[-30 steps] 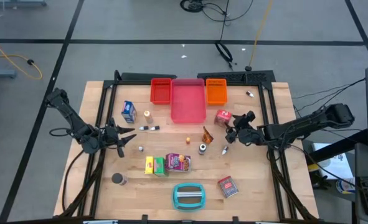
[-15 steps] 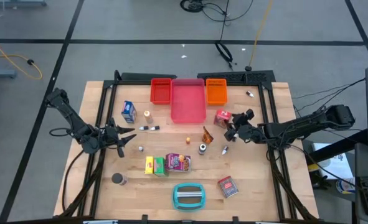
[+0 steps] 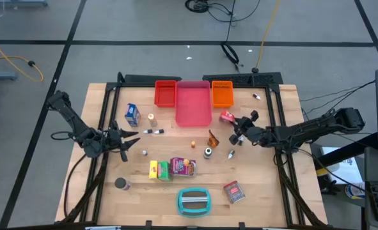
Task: Pick & Place Kitchen Items
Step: Put the red cereal box into the pink bin
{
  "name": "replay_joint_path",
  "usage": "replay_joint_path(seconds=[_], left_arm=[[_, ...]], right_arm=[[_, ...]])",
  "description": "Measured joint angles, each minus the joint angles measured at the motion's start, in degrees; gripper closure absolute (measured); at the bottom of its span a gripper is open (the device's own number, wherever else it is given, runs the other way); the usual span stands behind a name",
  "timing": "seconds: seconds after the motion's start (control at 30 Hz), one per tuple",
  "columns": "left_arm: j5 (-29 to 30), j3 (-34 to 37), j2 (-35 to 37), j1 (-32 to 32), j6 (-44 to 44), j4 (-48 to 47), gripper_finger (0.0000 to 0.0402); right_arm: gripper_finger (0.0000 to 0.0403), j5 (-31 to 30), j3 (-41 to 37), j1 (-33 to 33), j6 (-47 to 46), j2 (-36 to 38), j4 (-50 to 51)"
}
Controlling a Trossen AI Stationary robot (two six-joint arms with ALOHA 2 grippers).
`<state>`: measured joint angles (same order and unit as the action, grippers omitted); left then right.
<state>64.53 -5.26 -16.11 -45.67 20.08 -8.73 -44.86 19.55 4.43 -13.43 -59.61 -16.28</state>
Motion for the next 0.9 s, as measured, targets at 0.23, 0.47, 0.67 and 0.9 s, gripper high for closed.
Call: replay_joint_path(seconds=[0.23,0.47,0.67,0.9], left_arm=[[0.00,0.00,-0.01,0.00,-0.37,0.00,0.0272],[0.02,0.00,-0.01,0.00,-0.07,0.00,0.0272],[0.04,0.00,0.00,0.00,-0.32,0.00,0.0272],[1.15,0.00,0.00,0.67,-0.43,0.02,0.0272]], right_arm=[[0.0349,5.56,0.96,-5.03,5.56,1.17,-7.71],[0.0351,18.79,7.64,-14.92,9.57,1.24,-5.79],[0.0352,29.08,14.65,-23.91,12.51,-0.14,-1.44],[0.0352,41.14,20.63,-31.91,14.37,-9.31,-2.71]])
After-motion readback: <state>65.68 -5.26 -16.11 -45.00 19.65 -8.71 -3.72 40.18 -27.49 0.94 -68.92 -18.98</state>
